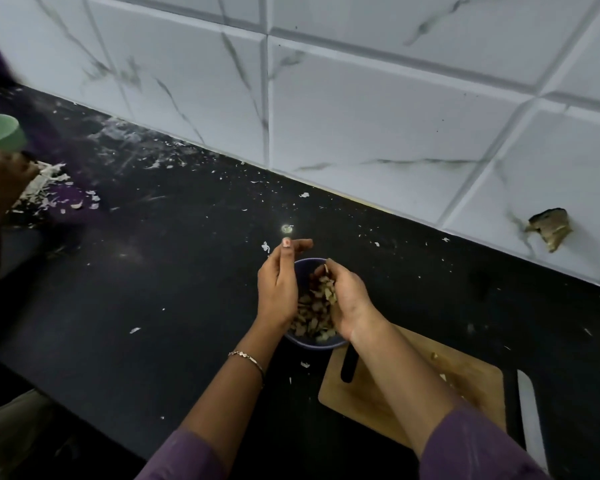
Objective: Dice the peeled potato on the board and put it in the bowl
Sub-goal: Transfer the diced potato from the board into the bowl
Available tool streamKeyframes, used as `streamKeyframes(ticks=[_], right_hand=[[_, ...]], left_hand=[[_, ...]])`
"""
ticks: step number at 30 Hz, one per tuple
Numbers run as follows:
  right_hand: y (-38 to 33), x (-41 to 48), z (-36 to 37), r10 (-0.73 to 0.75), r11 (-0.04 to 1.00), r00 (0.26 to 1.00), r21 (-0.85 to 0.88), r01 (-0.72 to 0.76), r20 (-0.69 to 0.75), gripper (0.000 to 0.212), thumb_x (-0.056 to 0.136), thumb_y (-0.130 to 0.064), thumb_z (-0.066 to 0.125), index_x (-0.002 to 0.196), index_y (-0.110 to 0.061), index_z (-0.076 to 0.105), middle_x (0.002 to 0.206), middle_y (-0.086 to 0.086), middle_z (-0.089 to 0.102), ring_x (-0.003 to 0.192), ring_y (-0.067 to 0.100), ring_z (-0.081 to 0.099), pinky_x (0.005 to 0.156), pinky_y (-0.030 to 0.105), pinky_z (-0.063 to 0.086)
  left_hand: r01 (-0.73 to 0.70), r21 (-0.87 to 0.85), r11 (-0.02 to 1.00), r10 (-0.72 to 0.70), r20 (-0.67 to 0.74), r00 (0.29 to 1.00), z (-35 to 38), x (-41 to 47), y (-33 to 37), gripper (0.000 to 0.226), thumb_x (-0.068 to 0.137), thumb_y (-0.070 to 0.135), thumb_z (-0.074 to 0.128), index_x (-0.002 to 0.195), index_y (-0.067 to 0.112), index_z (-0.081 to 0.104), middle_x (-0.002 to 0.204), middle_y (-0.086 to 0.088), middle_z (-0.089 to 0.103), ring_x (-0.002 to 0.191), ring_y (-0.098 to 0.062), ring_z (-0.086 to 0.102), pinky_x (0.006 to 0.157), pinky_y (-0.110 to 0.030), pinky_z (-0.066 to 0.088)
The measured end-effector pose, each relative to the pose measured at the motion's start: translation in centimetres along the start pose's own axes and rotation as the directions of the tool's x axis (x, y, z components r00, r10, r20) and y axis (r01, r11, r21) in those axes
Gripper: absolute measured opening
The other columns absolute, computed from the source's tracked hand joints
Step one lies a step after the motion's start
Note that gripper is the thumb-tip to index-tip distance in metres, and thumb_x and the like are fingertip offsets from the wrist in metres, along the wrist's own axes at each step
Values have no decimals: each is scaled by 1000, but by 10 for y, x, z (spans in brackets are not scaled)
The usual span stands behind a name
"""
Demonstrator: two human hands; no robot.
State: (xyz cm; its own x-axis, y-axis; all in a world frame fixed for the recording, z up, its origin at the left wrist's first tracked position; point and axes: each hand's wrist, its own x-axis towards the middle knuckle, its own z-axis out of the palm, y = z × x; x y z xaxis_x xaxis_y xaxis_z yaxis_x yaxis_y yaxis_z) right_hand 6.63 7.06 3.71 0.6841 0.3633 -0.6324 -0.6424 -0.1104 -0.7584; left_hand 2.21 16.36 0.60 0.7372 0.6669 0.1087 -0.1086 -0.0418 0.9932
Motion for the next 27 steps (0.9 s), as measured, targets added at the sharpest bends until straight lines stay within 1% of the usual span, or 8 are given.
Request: streamKeyframes(ticks=[3,8,10,14,16,21,25,27], right_hand=[[4,7,0,-140,977,989,-169,132,-37,39,103,-38,45,86,-13,70,99,12,74,102,30,67,99,49,49],[9,12,-8,-349,878,937,-357,319,-22,14,97,-18,60,100,-15,73,97,-1,74,99,14,67,88,27,52],[10,13,-10,-390,847,921,-393,358,0,15,95,-12,63,107,-17,69,100,-4,72,97,8,66,84,20,51],[14,18,-11,-450,793,893,-468,390,-18,9,99,-19,58,101,-19,67,85,-2,74,84,8,70,86,31,55],[14,19,-9,-475,771,880,-491,406,-19,31,105,-32,44,93,-16,68,77,0,72,76,9,69,81,31,53],[8,11,-6,-376,841,926,-417,344,4,76,105,-49,15,96,0,73,89,8,74,70,2,67,59,5,43],[7,8,-12,-315,863,946,-394,317,71,90,98,-62,3,102,-7,75,102,6,74,95,10,66,82,22,45],[6,6,-20,-248,913,961,-304,273,118,94,95,-67,-1,108,-12,74,108,2,73,103,9,64,86,23,42]], left_hand=[[3,4,1000,-3,-4,1000,-2,2,-1,46,108,34,31,106,12,71,107,3,72,106,-8,65,99,-36,50],[28,12,1000,-28,-36,999,-9,7,-9,40,106,35,36,104,16,71,105,4,73,107,-12,65,100,-42,49],[57,14,998,-56,-47,997,-12,7,-12,36,106,32,39,103,17,71,104,4,73,106,-11,66,99,-42,50],[136,19,991,-135,-55,989,-16,1,-16,30,106,26,41,99,23,70,102,5,72,102,-10,66,98,-41,51],[149,26,989,-147,-57,987,-16,-4,-19,30,106,25,41,98,24,70,101,6,72,101,-8,66,97,-40,52],[151,17,988,-150,-50,987,-12,-16,-19,30,106,25,40,104,22,69,108,7,71,106,-7,64,98,-36,50],[168,-10,986,-168,-47,985,-14,-18,-17,31,107,26,39,105,21,69,108,4,72,104,-10,66,98,-40,51],[187,-29,982,-188,-32,982,-17,-19,-14,30,106,28,39,104,22,69,108,2,72,103,-15,67,97,-46,52]])
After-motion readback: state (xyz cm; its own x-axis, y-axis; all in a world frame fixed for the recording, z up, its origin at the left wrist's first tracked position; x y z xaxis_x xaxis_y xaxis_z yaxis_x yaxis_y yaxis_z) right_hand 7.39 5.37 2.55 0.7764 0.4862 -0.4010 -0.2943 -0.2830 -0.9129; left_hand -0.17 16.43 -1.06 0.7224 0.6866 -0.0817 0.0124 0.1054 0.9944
